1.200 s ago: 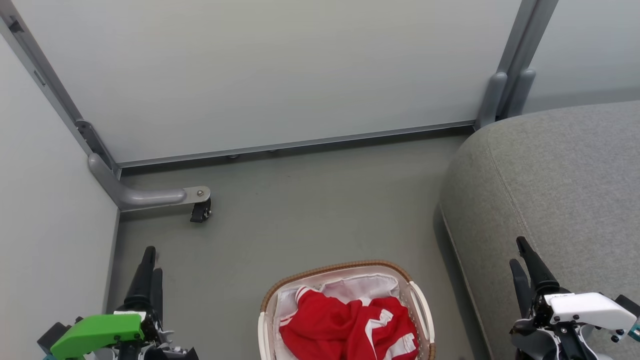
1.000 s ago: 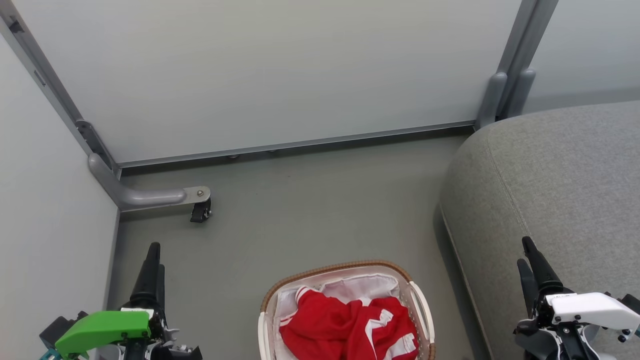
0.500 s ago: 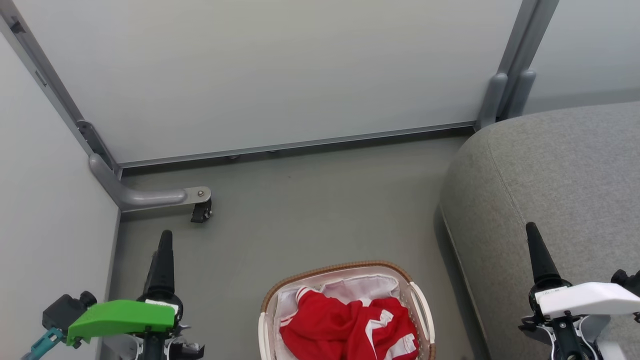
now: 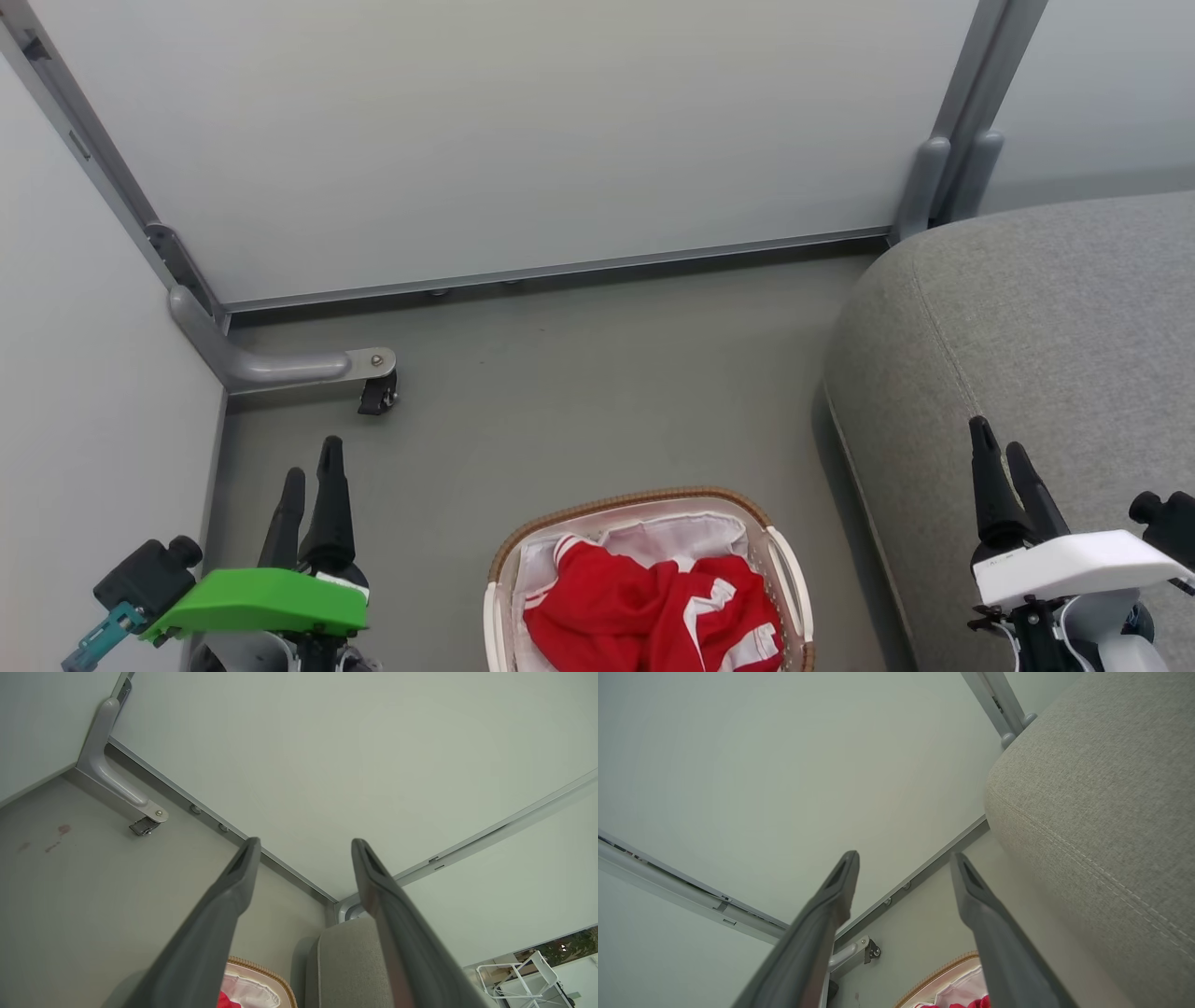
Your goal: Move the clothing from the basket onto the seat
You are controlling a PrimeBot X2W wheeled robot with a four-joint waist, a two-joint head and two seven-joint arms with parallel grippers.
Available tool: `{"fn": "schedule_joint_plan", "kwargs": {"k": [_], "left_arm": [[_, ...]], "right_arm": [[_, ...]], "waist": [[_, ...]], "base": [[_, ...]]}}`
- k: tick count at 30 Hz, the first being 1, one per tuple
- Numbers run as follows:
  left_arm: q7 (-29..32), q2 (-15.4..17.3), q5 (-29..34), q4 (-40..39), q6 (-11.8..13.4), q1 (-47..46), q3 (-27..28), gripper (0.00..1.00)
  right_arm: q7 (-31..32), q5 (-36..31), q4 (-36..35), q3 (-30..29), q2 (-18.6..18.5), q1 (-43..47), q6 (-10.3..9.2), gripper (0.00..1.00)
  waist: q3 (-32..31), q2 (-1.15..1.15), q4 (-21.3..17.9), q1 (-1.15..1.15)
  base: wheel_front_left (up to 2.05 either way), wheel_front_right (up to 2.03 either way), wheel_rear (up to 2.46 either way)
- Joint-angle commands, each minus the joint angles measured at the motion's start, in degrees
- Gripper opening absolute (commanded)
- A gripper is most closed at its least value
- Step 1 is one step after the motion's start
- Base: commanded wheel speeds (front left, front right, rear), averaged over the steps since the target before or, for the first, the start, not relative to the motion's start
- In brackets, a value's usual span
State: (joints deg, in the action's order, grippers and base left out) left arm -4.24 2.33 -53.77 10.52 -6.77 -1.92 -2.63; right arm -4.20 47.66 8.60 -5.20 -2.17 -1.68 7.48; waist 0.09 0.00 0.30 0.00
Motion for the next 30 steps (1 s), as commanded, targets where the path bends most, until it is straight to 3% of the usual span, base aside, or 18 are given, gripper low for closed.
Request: {"fn": "schedule_joint_plan", "kwargs": {"k": [1, 30], "left_arm": [[-0.7, 0.4, 2.3, -0.5, 0.0, -0.1, -0.4, 1.0], [-5.5, 0.5, 20.7, 3.2, 0.1, 1.4, -4.1, 1.0]], "right_arm": [[-0.7, -2.3, -0.9, 0.2, -0.4, 0.3, 0.01, 1.0], [-5.6, -24.1, -0.2, 2.7, -0.6, 1.9, 0.01, 1.0]], "waist": [[0.0, 0.0, 0.0, 0.0], [-0.1, 0.0, 0.6, 0.0]], "base": [[0.0, 0.0, 0.0], [0.0, 0.0, 0.0]]}}
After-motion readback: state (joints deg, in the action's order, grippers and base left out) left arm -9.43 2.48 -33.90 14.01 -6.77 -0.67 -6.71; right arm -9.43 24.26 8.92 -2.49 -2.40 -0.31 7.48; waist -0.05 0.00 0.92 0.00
